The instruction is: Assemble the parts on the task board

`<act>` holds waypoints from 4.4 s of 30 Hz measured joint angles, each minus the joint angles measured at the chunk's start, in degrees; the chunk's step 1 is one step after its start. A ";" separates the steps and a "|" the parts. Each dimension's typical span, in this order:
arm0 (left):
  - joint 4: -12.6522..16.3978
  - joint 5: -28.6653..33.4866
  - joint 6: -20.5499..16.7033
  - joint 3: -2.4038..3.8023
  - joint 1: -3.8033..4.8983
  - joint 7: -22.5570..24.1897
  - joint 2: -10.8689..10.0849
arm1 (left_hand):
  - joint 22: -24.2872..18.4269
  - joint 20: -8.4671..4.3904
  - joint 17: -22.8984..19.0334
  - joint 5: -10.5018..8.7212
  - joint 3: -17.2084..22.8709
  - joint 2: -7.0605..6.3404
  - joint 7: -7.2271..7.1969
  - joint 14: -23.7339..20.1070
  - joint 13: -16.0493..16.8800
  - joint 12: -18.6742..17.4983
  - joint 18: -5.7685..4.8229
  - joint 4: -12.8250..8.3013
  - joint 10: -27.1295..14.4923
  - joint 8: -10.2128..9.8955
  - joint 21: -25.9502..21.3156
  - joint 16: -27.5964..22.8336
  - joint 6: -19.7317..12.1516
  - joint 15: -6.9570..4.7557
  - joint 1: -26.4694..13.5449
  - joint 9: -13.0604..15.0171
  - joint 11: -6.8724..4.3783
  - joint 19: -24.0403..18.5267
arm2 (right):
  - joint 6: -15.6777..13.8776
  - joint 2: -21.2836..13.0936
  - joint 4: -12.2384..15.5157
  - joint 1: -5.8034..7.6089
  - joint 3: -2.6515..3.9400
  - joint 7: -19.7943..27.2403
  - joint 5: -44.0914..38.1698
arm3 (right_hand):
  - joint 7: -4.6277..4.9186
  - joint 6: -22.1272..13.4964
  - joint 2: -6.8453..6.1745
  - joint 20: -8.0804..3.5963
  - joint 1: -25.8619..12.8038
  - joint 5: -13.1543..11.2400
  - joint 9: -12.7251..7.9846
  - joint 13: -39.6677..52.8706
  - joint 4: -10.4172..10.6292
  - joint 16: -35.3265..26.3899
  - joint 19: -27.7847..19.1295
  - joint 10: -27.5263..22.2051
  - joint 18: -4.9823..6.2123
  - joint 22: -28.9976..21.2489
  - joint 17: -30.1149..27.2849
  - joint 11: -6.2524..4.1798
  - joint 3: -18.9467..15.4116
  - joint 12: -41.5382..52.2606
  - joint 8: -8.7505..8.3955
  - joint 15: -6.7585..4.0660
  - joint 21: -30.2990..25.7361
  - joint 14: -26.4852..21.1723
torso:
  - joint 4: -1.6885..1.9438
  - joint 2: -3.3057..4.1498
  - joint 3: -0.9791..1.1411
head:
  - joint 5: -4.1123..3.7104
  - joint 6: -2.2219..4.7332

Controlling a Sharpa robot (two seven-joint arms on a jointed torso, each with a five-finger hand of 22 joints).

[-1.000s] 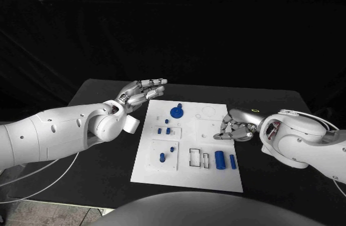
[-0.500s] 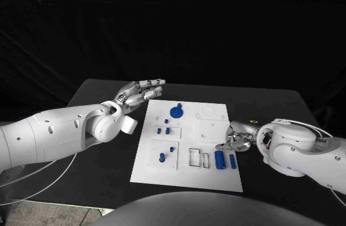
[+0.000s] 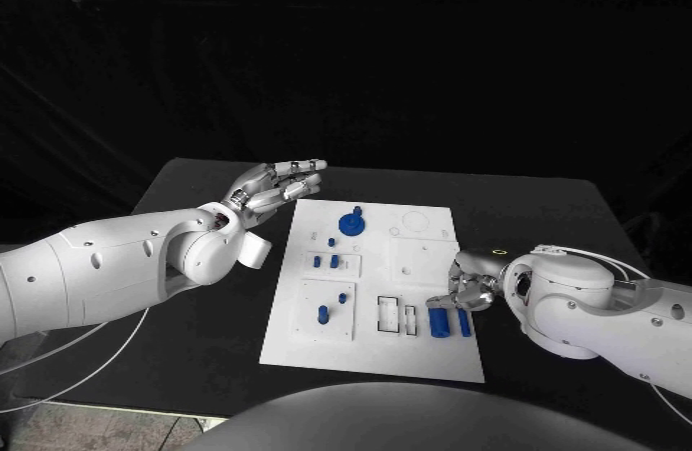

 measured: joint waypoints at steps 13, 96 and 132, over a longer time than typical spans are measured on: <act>-0.06 0.01 0.42 -0.03 -0.03 -0.34 0.08 | 0.01 0.00 0.00 0.00 0.00 0.22 0.21 0.00 -0.01 0.00 0.00 0.00 0.00 0.00 0.00 0.00 0.21 0.00 0.22 -0.01 0.00 0.00 | 0.47 0.93 -1.39 -1.67 0.01 -0.83 -0.26 | -0.19 0.19 -0.60 -0.21 -0.60 -1.99 1.49 -0.01 0.01 0.00 0.21 0.00 0.00 -0.01 -0.01 0.00 0.31 0.00 -0.14 -0.41 0.00 -0.01 | 0.01 0.01 -0.01 | -0.01 0.00; -0.38 0.02 1.75 -0.12 -0.33 -2.39 0.36 | -0.05 -0.22 0.14 1.10 0.17 -0.01 0.61 0.51 -0.01 0.23 0.00 -0.17 0.00 0.45 0.00 0.55 0.61 0.51 0.90 0.01 0.41 0.63 | -5.78 10.64 -6.80 -1.24 0.45 -0.47 28.29 | 1.27 0.42 1.11 0.45 -0.14 7.64 -1.89 0.00 -3.81 -0.89 -0.01 0.00 0.01 0.00 -0.02 0.42 7.14 -0.01 -15.10 0.44 -2.72 -0.02 | 0.03 0.01 0.02 | 0.81 0.00; -0.42 0.03 2.36 -0.13 -0.33 -3.13 0.48 | -0.30 -0.22 0.19 1.77 0.17 0.07 0.82 0.93 0.03 0.54 0.00 -0.17 0.21 0.45 0.00 0.77 0.82 0.92 1.29 0.05 0.62 0.62 | -6.57 8.54 -5.73 -1.21 0.35 2.03 26.36 | 2.07 0.43 2.20 0.66 -7.93 -1.62 -1.86 -0.02 0.15 -1.33 0.20 -0.01 0.00 -0.03 0.01 0.83 -2.46 -0.01 -16.28 0.65 -3.95 0.19 | 0.01 0.00 0.03 | 1.20 0.00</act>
